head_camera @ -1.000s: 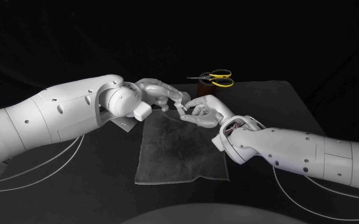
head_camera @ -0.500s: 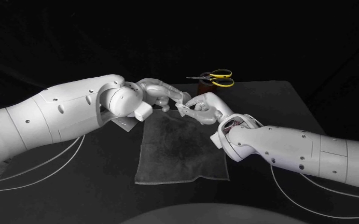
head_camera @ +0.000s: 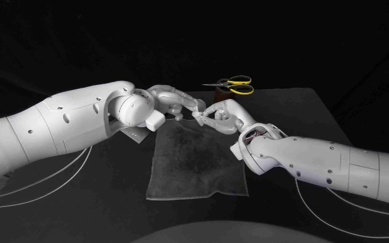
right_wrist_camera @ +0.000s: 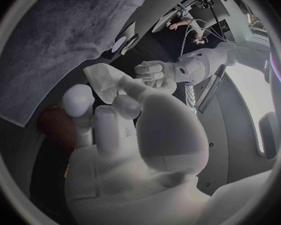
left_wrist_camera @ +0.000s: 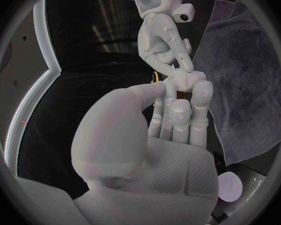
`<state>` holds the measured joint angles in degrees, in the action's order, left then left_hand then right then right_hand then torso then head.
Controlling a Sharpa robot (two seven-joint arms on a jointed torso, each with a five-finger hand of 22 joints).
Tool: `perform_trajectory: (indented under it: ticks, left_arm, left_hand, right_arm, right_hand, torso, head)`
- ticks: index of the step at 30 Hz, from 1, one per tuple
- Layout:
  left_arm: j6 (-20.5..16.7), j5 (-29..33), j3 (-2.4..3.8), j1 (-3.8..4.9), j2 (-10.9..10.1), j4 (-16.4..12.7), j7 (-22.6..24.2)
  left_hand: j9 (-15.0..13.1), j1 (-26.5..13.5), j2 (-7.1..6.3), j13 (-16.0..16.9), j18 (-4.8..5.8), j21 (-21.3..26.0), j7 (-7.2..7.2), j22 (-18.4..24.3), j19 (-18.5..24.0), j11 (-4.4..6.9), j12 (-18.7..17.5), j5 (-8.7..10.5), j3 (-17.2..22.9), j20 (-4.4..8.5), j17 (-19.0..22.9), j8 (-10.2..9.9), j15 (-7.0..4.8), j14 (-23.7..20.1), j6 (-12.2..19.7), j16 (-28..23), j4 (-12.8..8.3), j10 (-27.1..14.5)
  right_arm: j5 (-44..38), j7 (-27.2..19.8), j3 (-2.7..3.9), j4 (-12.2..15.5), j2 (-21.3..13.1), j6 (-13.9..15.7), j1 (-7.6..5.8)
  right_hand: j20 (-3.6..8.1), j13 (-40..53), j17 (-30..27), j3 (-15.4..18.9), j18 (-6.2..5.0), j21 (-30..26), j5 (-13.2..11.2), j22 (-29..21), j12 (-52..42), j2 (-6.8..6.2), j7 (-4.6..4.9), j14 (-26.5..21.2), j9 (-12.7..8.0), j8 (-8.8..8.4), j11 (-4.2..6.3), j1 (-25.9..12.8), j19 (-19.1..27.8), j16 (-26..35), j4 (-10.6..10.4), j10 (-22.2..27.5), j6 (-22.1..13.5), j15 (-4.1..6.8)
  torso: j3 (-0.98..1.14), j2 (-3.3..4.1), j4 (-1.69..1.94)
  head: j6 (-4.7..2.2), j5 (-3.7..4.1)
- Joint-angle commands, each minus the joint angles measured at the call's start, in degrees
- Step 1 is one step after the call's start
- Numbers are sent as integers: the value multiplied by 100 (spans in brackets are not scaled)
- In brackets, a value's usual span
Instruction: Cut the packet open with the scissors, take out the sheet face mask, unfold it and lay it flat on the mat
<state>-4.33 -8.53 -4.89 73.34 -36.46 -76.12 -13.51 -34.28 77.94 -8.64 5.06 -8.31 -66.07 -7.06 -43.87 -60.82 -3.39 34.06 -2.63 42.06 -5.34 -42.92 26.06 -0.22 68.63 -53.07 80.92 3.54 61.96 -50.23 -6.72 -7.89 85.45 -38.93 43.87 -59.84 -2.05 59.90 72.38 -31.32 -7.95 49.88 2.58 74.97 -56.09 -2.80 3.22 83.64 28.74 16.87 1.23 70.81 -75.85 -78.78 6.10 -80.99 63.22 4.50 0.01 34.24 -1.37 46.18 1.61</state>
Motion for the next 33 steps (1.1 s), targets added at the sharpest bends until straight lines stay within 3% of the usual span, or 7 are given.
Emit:
perform_trajectory:
  ticks: [1,9,25,29,31,32,33]
  left_arm:
    - [-305,53,6,3,-1,14,121]
    - [-519,91,8,3,-35,48,163]
    - [-449,107,8,3,-48,73,47]
    - [-427,107,8,3,-45,75,44]
    - [-405,107,8,3,-41,77,52]
    - [-391,107,8,3,-39,77,57]
    - [-376,107,8,3,-38,78,62]
  left_hand:
    - [-1177,-4,-44,9,-74,-35,-9,-8,-46,14,-36,-18,34,-6,11,28,-5,21,-52,16,11,38]
    - [-1182,-7,-47,13,-63,-69,-7,-67,-90,16,-43,-18,46,-3,-26,24,-7,42,-60,20,8,51]
    - [-1185,-10,-52,14,-60,-80,-6,-83,-105,18,-48,-18,52,-2,-32,21,-9,48,-64,20,7,58]
    - [-1191,-14,-62,17,-59,-86,-3,-88,-114,20,-59,-18,63,1,-48,16,-11,60,-72,20,3,68]
    - [-1191,-14,-62,17,-59,-86,-3,-88,-114,20,-59,-18,63,1,-48,16,-11,60,-72,20,3,68]
    - [-1193,-15,-68,18,-59,-87,-3,-86,-115,21,-63,-18,66,2,-44,13,-13,60,-74,18,0,71]
    - [-1194,-16,-70,19,-60,-86,-2,-84,-114,22,-65,-18,67,2,-46,12,-13,61,-75,18,-1,72]
  right_arm:
    - [-327,99,5,-1,-47,-141,-6]
    - [-706,287,5,17,-194,-213,-9]
    - [-892,447,6,71,-344,-167,-13]
    - [-789,304,6,75,-346,-296,-15]
    - [-733,235,6,82,-339,-450,-16]
    - [-701,201,6,85,-332,-547,-17]
    - [-669,171,6,89,-326,-638,-19]
  right_hand:
    - [7,45,68,-60,89,100,21,225,-53,-23,-19,83,111,113,11,-69,-62,-68,30,-61,34,-8]
    - [11,81,121,-103,100,181,21,266,-86,-41,-23,107,120,137,15,-97,-83,-102,65,-89,38,-4]
    - [15,88,146,-132,108,236,21,294,-88,-51,-26,120,126,154,19,-119,-99,-118,85,-102,41,0]
    - [13,-78,-55,-193,60,-36,20,228,142,-93,-4,32,128,148,-1,-166,26,26,138,-11,-50,-11]
    - [-12,-437,-427,-165,-24,-585,17,71,627,-187,20,-168,126,134,-38,-238,288,302,180,241,-146,-48]
    - [-37,-648,-727,-97,-77,-967,6,-42,922,-268,99,-342,86,61,-99,-362,480,527,146,431,-269,-91]
    - [-87,-1062,-1151,11,-144,-1558,69,-223,1473,-423,237,-609,1,-105,-208,-530,784,853,105,755,-523,-178]
  torso:
    - [0,-1,1]
    - [4,-1,-3]
    - [2,0,0]
    - [0,1,1]
    - [0,0,3]
    - [1,0,2]
    - [-1,0,1]
  head:
    - [6,-5]
    - [0,-9]
    - [-3,1]
    - [-8,2]
    - [-10,7]
    - [-10,8]
    - [-14,8]
